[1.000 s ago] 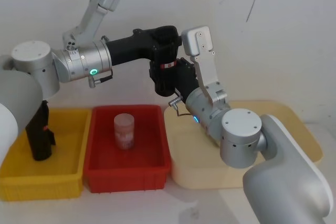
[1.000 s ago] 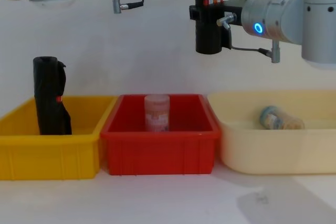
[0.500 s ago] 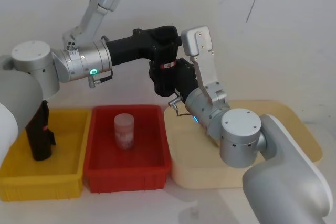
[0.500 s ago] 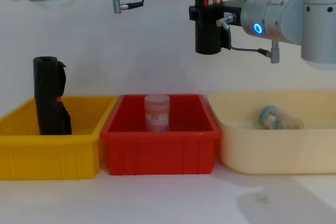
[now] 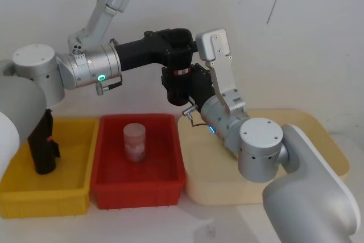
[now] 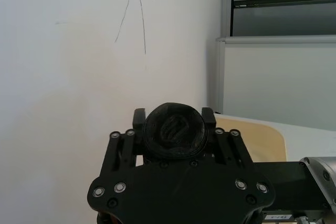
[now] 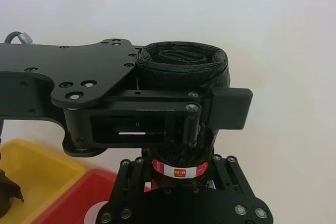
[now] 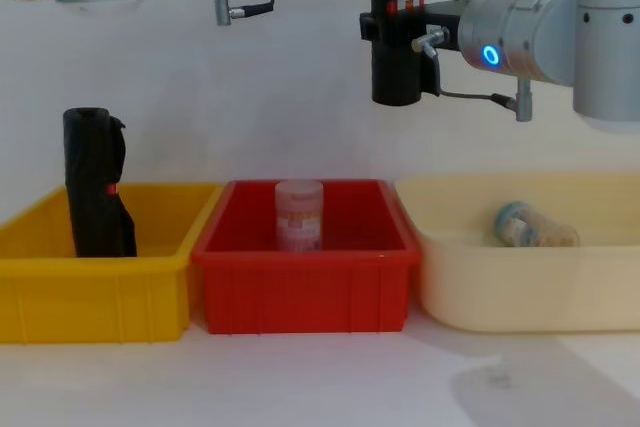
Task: Pick up the garbage bag with the one hand and transfer it to the other hand.
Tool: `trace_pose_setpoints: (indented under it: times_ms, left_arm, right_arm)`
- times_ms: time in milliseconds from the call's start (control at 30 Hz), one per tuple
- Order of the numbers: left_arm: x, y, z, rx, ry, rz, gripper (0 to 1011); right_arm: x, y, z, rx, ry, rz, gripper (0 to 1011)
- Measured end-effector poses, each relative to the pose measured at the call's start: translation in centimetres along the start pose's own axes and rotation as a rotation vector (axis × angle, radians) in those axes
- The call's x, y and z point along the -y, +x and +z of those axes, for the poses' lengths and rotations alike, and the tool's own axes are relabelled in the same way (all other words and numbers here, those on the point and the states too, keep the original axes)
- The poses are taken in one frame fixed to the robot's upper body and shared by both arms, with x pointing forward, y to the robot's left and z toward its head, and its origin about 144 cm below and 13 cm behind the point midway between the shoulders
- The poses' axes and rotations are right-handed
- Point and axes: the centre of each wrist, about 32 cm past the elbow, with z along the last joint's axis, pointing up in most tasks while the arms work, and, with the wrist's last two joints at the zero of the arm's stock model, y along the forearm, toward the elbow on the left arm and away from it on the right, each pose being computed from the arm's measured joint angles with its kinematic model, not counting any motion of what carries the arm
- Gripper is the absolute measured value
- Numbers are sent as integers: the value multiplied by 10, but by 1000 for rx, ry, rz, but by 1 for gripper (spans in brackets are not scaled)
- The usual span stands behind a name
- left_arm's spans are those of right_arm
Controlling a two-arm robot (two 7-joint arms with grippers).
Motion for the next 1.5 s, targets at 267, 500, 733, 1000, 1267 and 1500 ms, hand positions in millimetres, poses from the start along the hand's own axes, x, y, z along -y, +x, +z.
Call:
trace_pose_setpoints:
  times_ms: [267,500,733,1000,1267,1500]
  left_arm:
    - [0,0,0,0,0,0,843]
    - [0,0,0,0,0,0,1000]
    - [0,0,0,0,0,0,1001]
    - [0,0,0,0,0,0,1001]
    - [0,0,0,0,0,0,1001]
    - [0,0,0,0,0,0,1001]
  right_arm:
    - [-1,2,0,6,-1,-9,531]
    - [-1,11,1,27,-4,-57,531]
    - [4,29,1,56,-23,-129,531]
    - [36,60,-1,109,-60,-215,531]
    - [69,72,-8,145,-119,-238,531]
    - [91,77,-13,169,-172,-221,531]
